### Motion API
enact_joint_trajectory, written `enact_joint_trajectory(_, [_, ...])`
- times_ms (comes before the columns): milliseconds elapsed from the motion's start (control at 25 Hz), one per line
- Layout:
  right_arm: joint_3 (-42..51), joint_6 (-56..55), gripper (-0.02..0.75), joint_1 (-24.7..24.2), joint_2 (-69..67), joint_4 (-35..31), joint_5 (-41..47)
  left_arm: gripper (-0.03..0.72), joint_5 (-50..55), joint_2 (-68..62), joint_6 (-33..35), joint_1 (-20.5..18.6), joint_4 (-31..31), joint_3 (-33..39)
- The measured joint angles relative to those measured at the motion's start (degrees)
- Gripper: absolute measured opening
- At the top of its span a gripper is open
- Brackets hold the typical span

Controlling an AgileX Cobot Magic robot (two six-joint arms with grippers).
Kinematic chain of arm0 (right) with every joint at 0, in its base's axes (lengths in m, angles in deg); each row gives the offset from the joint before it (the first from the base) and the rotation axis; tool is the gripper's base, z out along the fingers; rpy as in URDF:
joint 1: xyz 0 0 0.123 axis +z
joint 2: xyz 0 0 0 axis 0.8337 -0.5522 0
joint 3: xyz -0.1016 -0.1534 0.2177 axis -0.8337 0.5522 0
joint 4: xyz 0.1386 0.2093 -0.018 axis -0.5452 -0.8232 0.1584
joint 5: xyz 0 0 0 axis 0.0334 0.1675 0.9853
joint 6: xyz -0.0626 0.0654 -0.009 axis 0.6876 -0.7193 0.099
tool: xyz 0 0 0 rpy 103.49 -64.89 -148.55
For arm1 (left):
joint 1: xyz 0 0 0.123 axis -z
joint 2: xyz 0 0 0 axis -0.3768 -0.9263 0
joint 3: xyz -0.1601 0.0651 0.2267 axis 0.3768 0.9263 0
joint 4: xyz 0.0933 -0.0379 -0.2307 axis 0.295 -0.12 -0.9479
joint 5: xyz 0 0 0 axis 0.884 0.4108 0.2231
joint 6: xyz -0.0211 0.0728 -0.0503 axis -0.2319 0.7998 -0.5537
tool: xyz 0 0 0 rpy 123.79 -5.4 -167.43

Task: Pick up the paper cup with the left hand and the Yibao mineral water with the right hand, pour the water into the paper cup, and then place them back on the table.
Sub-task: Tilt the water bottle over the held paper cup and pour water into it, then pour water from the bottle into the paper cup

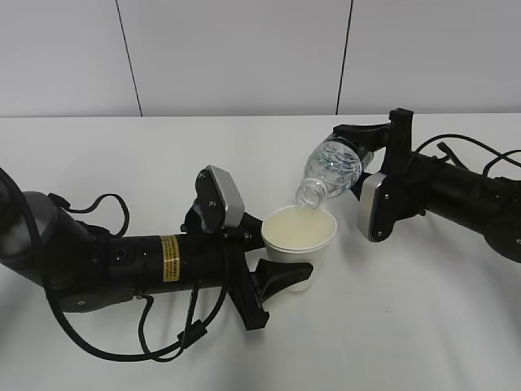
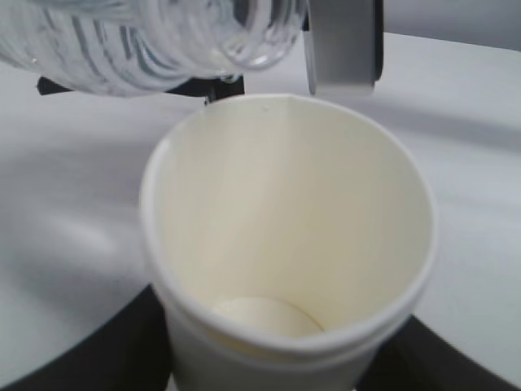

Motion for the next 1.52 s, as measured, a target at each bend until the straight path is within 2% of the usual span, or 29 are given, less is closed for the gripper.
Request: enact_joint_trajectory(1520, [0.00,6.77,0.478,0.00,0.00,0.00,0.00,0.424,0.32,0.00,0.00,0.00,0.22,0.00])
